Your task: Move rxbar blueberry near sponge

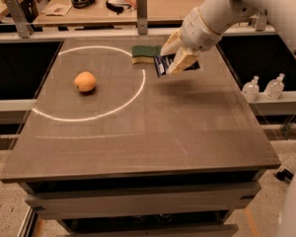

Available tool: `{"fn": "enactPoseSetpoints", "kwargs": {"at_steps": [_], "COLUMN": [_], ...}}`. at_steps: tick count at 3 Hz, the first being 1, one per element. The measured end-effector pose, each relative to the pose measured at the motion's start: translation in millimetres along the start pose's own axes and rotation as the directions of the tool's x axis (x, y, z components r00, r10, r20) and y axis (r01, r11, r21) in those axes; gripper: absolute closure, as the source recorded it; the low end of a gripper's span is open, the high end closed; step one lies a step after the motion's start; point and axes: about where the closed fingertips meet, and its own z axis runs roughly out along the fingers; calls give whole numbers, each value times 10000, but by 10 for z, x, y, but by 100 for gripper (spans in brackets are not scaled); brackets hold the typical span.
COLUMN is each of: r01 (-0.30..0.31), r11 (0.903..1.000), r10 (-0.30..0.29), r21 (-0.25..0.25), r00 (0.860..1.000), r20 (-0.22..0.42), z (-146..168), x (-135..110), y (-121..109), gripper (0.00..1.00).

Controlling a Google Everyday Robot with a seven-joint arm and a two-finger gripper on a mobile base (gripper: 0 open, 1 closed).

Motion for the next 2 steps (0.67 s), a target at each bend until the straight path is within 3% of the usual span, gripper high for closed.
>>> {"fn": "enactPoseSetpoints", "kwargs": {"at_steps": [2], "r01": [572], "r11": [9981], "r10": [-563], "r21": [220], "r00": [9977], "r20": [-388], "z": [106], "x": [178], "y": [-412], "gripper": [100]}}
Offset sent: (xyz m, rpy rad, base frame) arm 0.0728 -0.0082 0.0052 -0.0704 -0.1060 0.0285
